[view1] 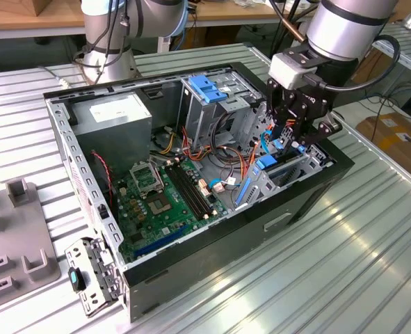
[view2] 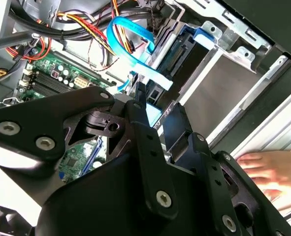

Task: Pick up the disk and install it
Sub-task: 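Insert the first disk wire, then insert the second disk wire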

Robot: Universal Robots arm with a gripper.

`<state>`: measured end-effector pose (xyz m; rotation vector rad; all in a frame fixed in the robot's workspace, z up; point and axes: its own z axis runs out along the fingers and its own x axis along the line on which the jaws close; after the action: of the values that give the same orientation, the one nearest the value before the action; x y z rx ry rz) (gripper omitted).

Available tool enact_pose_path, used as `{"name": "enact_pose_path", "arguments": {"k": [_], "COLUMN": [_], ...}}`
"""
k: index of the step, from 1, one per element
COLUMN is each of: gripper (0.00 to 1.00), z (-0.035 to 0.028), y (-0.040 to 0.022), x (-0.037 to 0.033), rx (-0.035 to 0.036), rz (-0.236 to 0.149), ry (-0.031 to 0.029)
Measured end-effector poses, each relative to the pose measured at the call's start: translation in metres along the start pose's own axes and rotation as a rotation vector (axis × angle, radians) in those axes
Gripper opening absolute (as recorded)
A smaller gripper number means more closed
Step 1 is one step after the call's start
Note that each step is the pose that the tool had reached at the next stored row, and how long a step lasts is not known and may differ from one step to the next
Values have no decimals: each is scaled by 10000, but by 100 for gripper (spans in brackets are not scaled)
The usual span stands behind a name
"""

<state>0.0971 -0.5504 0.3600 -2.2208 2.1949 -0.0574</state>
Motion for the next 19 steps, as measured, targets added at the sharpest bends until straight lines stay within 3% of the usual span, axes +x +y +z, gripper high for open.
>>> {"name": "enact_pose_path", "arguments": {"k": [3, 5, 9, 15, 19], "gripper": [42, 42, 42, 42, 42], "z": [1, 3, 7, 16, 18], "y": [-5, -42, -157, -384, -421], "x": [0, 1, 2, 5, 9], "rx": [-5, -22, -72, -230, -232], "rz": [-3, -2, -2, 7, 23], "ry": [-1, -2, -2, -3, -3]}}
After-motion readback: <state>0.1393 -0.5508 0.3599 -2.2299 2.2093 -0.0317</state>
